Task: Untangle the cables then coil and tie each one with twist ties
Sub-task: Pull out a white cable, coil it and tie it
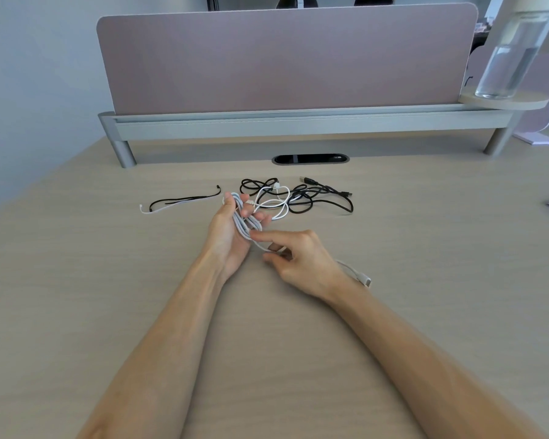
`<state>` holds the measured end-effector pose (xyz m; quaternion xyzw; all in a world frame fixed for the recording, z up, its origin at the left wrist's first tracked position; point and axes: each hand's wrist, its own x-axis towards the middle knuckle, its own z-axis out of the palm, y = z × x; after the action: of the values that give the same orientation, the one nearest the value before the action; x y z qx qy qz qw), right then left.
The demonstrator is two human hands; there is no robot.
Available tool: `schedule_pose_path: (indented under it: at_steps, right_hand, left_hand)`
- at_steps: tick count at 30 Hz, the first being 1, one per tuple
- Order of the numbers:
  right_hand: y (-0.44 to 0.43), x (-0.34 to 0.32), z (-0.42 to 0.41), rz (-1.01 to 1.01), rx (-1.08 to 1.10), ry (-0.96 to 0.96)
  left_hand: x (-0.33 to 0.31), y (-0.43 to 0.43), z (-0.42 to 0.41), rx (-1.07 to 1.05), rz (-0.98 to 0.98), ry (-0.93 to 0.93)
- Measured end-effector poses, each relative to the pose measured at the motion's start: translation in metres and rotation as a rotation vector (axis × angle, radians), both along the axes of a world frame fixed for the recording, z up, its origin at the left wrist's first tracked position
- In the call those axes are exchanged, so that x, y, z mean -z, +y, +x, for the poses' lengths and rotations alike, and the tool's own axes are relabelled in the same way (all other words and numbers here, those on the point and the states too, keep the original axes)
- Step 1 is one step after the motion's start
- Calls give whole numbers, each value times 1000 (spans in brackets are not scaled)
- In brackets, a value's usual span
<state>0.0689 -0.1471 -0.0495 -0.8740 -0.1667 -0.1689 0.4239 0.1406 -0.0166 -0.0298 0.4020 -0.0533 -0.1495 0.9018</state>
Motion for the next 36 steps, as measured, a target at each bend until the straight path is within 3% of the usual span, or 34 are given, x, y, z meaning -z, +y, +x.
schedule_pose_path:
  at_steps: [5, 9, 11, 13, 16, 20, 23, 30, 33, 36]
  right_hand:
    - [-1, -5, -3, 87, 32, -77]
    - [-3, -2, 2, 45, 78, -23]
    - [-3, -5, -1, -52, 71, 41]
    - [-7, -9, -4, -286, 163, 70]
    - [-24, -14, -3, -473, 418, -65]
    - [-49, -10, 4, -420, 387, -141]
    - [-48, -6, 5, -241, 271, -136]
    - [-48, -4, 9, -91, 363, 62]
    - [-47, -8, 11, 8, 483, 93]
    - [-47, -15, 10, 198, 599, 35]
  left_hand:
    - [-2, -1, 0, -47, 111, 30]
    - [-5, -5, -4, -52, 246, 19]
    - [-6, -8, -6, -51, 335, 6]
    - [-7, -7, -8, -19, 441, -6]
    - [-12, 0, -8, 71, 558, -10]
    - [-14, 6, -7, 71, 696, -47]
    - [-16, 2, -13, 183, 906, -148]
    - [-21, 3, -19, 475, 1030, -212]
    - [-20, 2, -19, 472, 998, -193]
    - [-17, -1, -18, 320, 825, -146]
